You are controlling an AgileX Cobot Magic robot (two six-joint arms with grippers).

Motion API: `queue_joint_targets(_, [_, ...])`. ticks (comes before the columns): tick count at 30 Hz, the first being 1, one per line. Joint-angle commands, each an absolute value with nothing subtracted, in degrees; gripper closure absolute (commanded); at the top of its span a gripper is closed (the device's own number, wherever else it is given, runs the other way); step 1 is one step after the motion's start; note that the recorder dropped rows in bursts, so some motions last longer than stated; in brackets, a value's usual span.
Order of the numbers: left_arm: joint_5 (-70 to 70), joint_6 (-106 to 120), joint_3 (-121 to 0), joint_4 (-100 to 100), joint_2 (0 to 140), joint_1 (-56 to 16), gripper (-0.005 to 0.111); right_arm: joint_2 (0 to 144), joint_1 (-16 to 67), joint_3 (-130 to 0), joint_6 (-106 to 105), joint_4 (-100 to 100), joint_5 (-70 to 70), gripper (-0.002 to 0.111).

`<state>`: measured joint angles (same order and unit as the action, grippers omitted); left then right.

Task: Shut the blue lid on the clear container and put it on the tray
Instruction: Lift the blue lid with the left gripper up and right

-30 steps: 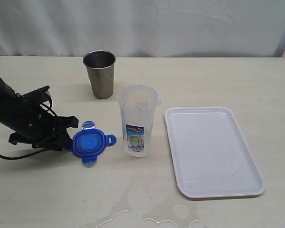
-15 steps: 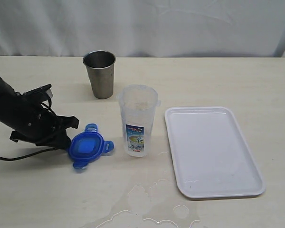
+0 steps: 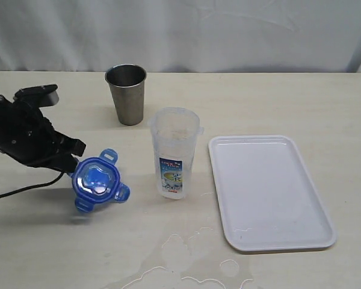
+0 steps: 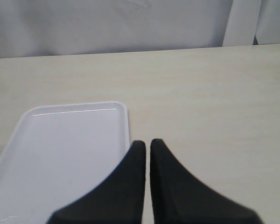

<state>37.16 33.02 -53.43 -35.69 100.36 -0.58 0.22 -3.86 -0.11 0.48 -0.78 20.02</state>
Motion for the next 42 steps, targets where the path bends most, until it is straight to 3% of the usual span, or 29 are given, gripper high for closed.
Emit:
queue_joint_targets(1, [38.87, 33.15, -53.39, -35.12, 94.00, -0.37, 0.107, 0.00, -3.82, 0.00, 0.00, -0.91, 19.79, 0.104])
queue_joint_targets(14, [36.25, 36.57, -53.39, -31.01, 79.01, -7.07, 0.107, 0.00, -3.82, 0.00, 0.00, -0.91, 19.79, 0.104])
queue_joint_targets(35, [27.04, 53.32, -59.75, -31.27, 78.27, -7.50, 0.107, 0.00, -3.82, 0.00, 0.00, -0.91, 19.79, 0.104])
queue_joint_targets(42, [22.43, 61.31, -62.18, -31.49, 78.27, -14.20, 0.107, 0.00, -3.82, 0.00, 0.00, -0.91, 19.79, 0.104])
